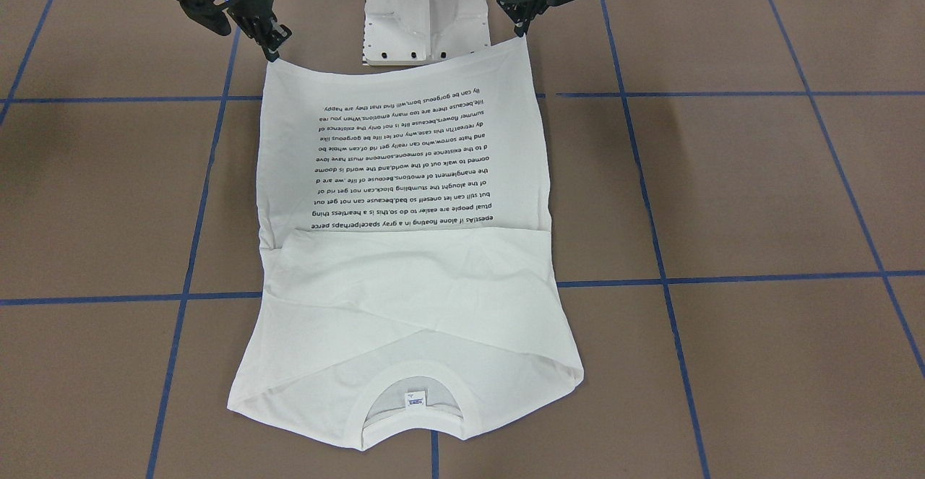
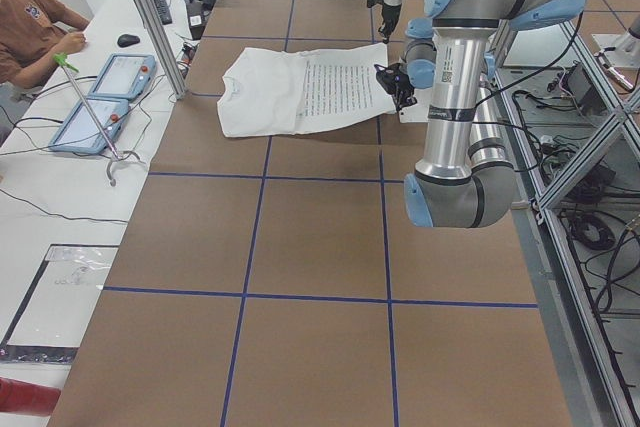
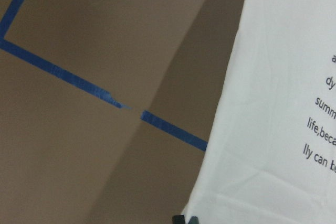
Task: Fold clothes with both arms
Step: 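Lift the hem with both grippers and fold it toward the collar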
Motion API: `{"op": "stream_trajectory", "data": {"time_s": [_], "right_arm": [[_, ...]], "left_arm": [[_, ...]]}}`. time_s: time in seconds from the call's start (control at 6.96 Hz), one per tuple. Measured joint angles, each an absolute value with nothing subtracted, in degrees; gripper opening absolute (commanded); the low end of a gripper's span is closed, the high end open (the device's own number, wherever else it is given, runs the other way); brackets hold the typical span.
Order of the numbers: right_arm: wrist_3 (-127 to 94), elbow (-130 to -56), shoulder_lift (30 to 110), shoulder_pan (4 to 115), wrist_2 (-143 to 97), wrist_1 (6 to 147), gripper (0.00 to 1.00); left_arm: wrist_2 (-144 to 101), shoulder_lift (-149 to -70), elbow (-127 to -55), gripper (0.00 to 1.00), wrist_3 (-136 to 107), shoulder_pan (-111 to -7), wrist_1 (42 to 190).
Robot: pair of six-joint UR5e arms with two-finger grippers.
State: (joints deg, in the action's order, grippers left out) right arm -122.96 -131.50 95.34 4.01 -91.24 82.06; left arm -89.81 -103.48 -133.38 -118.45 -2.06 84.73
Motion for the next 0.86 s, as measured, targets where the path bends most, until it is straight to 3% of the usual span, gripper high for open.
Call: {"op": "stream_trajectory", "data": {"time_s": [0.43,0.86], "right_arm": [[-123.1,-135.1,95.1,4.5,-91.6,82.3,0.00],[-121.8,-134.2,89.5,14.2,-92.4,82.6,0.00]], "left_arm": [[-89.7,-103.6,-135.9,0.00,-122.0,-0.6,84.6],[-89.7,-106.4,-135.4,0.00,-111.4,-10.5,84.8]]}}
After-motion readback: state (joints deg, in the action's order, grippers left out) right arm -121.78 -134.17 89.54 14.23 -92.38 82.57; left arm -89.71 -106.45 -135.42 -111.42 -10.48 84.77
